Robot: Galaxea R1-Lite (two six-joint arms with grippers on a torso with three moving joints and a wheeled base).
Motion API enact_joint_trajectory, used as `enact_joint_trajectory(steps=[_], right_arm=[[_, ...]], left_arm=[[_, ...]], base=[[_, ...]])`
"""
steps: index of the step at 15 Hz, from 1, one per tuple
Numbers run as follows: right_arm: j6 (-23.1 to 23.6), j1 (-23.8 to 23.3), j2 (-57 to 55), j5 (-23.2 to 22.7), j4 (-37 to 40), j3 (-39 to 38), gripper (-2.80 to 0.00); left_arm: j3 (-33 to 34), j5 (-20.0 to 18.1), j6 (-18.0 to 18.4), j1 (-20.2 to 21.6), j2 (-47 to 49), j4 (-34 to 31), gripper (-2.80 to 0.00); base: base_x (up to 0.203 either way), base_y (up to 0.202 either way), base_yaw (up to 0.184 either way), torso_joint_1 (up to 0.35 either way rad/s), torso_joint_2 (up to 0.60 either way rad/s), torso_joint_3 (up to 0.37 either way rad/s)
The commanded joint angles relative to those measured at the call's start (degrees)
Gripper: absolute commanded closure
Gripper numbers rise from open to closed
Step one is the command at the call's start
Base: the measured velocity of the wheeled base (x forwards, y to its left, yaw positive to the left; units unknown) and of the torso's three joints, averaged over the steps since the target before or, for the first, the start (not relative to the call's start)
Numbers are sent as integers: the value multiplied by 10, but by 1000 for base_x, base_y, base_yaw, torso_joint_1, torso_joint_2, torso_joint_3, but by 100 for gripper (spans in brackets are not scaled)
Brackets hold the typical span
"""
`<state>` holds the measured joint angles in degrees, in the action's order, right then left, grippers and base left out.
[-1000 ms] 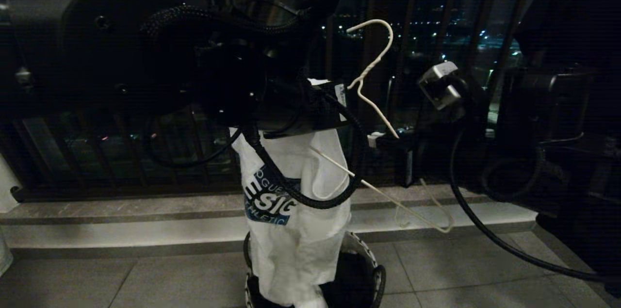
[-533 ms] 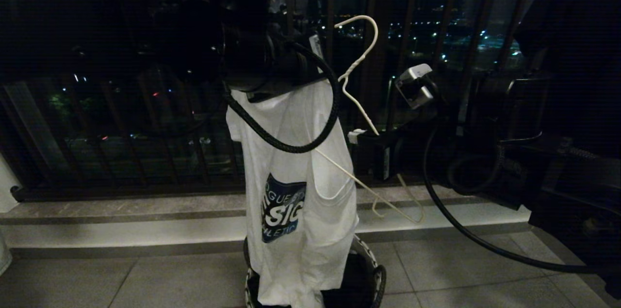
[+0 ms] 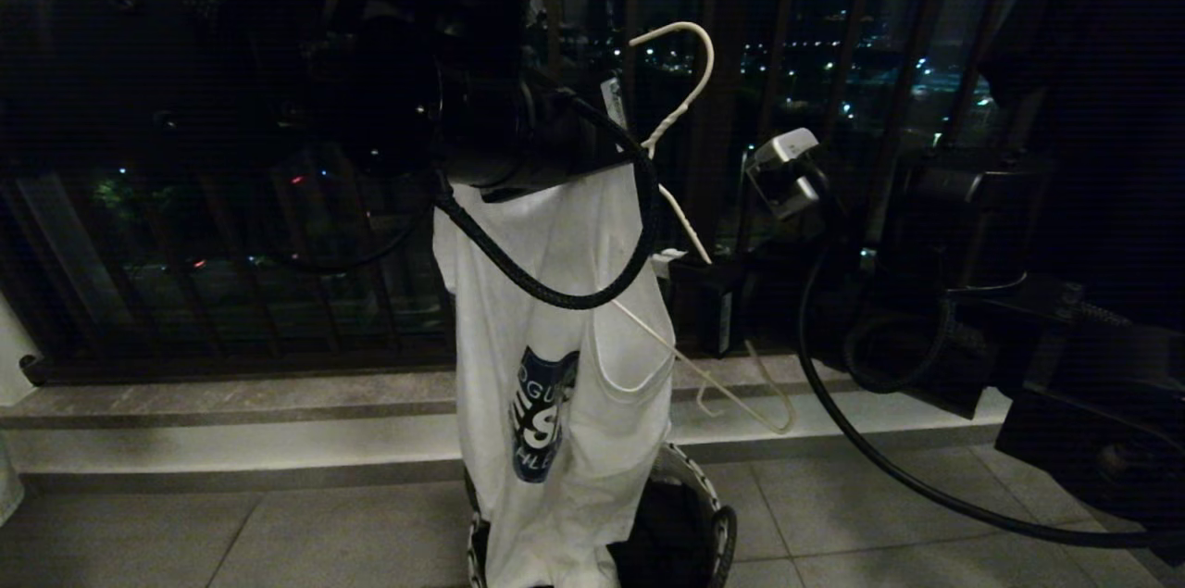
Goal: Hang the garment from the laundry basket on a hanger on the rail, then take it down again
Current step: Hang the clothes on the clothes rack
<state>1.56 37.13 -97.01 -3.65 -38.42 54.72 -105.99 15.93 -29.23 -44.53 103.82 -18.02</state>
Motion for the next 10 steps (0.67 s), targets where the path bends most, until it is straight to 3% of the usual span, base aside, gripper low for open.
enact_joint_trajectory(steps=[1, 10], right_arm=[[0, 5, -11, 0, -21, -5, 0], [0, 15, -22, 2, -40, -9, 0]], left_arm=[[10, 1, -2, -20, 4, -1, 0], [31, 2, 0, -49, -11, -1, 0]], base=[[0, 0, 0, 0, 0, 0], [0, 0, 0, 0, 0, 0]])
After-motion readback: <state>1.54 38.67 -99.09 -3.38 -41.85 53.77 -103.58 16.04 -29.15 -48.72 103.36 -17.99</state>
